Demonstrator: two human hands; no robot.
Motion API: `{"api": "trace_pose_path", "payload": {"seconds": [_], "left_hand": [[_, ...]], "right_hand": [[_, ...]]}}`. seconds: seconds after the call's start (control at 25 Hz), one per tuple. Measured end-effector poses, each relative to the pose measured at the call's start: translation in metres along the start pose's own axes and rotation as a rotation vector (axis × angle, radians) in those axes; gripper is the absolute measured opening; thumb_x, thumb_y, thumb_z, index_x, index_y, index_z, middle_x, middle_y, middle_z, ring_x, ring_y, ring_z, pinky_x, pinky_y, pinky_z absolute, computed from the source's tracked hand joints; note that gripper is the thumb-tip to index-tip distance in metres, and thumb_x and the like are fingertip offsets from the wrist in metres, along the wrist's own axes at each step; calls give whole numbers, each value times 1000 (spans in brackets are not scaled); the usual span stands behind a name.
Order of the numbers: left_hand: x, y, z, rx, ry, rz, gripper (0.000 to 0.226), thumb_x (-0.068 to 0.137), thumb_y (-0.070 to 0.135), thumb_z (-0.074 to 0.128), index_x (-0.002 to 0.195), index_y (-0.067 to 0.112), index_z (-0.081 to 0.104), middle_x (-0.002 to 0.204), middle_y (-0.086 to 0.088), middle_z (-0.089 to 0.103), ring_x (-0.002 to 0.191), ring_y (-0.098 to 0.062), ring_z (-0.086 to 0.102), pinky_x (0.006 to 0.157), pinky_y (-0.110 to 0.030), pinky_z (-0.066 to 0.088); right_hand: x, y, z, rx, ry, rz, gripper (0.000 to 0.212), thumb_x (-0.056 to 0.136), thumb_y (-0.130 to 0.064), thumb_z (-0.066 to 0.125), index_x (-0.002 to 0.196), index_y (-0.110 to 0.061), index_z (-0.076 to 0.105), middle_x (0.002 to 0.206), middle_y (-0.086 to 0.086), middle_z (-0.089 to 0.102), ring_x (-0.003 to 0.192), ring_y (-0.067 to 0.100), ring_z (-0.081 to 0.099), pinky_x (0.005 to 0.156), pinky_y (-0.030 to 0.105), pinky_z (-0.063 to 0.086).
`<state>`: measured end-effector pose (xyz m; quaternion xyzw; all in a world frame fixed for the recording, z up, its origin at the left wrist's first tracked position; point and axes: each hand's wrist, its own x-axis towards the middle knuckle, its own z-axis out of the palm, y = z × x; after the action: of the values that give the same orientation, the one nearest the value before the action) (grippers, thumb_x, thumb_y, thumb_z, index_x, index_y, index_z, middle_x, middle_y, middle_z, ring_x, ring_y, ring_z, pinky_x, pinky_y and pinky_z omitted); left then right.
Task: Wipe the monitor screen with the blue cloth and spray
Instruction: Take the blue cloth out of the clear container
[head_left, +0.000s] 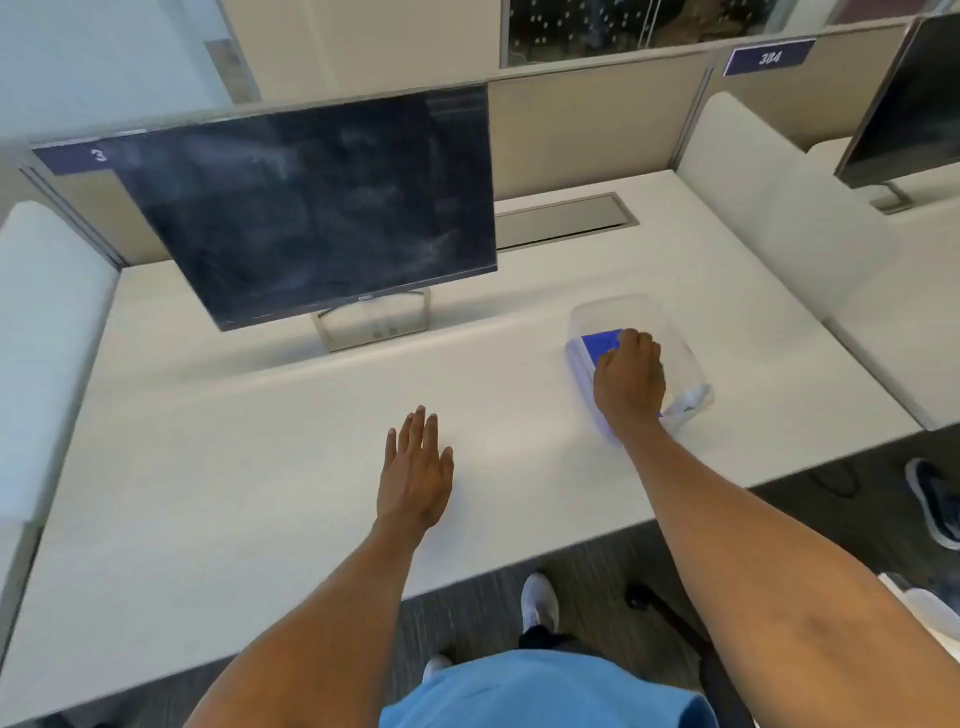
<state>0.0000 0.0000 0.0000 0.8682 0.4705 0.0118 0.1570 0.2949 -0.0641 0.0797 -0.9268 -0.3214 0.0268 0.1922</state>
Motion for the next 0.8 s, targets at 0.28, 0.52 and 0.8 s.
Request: {"api": "trace_pose_path", "payload": {"seconds": [0.28,0.52,0.8], "left_hand": [[25,44,33,-73,-129,-48,63,115,36,25,172,14,9,181,-2,0,168,-18,-2,137,-41,-1],[21,49,46,-63,-153,-112,63,115,35,27,173,15,10,181,1,-4,168,-16,-6,136,-41,-4],[23,49,46,-75,-149,-139,61,116,34,29,172,17,13,181,4,-2,167,-13,-5,136,-38,-4]], "right_hand": [[64,36,20,123,-338,203,40,105,-20,56,138,2,48,142,20,51,132,37,52,102,45,49],[79,55,45,14,-461,197,68,99,-42,69,144,1,42,146,18,48,139,34,49,108,42,46],[92,60,54,-13,-476,208,65,94,-39,77,138,-3,46,142,15,51,133,33,53,105,40,47]]}}
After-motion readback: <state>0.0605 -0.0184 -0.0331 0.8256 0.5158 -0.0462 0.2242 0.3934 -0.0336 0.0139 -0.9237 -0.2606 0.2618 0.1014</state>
